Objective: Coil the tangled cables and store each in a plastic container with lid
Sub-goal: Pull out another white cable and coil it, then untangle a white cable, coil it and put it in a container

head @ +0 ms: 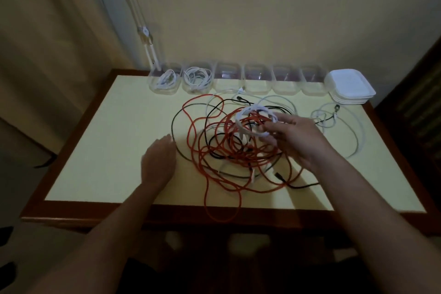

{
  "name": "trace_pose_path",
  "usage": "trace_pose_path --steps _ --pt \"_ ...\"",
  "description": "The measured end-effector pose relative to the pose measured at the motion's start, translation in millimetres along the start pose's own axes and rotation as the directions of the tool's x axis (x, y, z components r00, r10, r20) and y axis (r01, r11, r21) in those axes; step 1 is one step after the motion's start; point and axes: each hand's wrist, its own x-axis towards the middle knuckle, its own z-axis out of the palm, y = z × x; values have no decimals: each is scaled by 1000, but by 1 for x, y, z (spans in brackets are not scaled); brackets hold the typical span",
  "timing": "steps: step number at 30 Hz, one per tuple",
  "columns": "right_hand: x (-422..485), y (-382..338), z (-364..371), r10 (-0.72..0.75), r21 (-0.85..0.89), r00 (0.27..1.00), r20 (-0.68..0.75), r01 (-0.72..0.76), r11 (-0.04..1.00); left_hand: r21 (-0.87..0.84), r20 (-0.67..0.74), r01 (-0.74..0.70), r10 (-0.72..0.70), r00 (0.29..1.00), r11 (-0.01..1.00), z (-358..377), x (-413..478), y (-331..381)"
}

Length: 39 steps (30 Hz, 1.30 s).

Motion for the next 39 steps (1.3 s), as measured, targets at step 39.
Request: trace_pose_path --steps 39 --pt "287 -3 79 -307 -915 863 402 367 -167 326 21 -159 161 987 932 51 108 -13"
